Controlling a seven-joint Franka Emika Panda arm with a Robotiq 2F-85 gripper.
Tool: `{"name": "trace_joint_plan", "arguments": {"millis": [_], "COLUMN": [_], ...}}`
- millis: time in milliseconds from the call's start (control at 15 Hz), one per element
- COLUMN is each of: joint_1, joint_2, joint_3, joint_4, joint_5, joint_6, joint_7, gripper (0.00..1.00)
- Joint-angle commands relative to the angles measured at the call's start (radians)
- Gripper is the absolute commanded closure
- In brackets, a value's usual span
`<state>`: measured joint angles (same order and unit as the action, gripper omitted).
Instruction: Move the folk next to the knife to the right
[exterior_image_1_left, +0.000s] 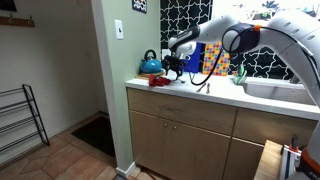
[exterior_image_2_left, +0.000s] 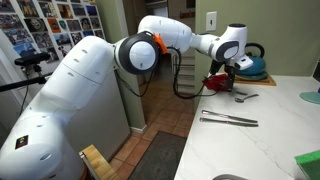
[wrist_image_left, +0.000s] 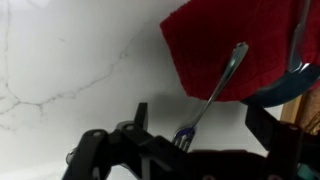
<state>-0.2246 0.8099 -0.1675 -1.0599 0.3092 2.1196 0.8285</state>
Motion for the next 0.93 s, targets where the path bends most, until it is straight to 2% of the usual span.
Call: {"name": "trace_joint_plan", "arguments": {"millis": [0,200,400,467,533,600,733,867], "joint_1": [-0.008,0.002,0.001,0.0,-0.002,-0.003,-0.004,-0.001], "joint_2": [0.08,0.115,0.14,0.147,0.153,0.159,0.17,0.177], "joint_3": [-0.002,-0.019,-0.024,-0.025,-0.021,-0.019,-0.018,-0.021], "joint_4": [0.116,0.158,0.194,0.204,0.214,0.224,0.244,0.26], "joint_5": [-0.031,-0.045,-0.05,-0.051,-0.047,-0.046,-0.044,-0.047], "joint_6": [-0.037,-0.044,-0.054,-0.058,-0.066,-0.072,-0.082,-0.086], "joint_7": [0.071,0.103,0.12,0.124,0.123,0.121,0.121,0.124], "gripper": [0.0,0.0,0.2,0.21,0.32,0.39,0.62,0.78]}}
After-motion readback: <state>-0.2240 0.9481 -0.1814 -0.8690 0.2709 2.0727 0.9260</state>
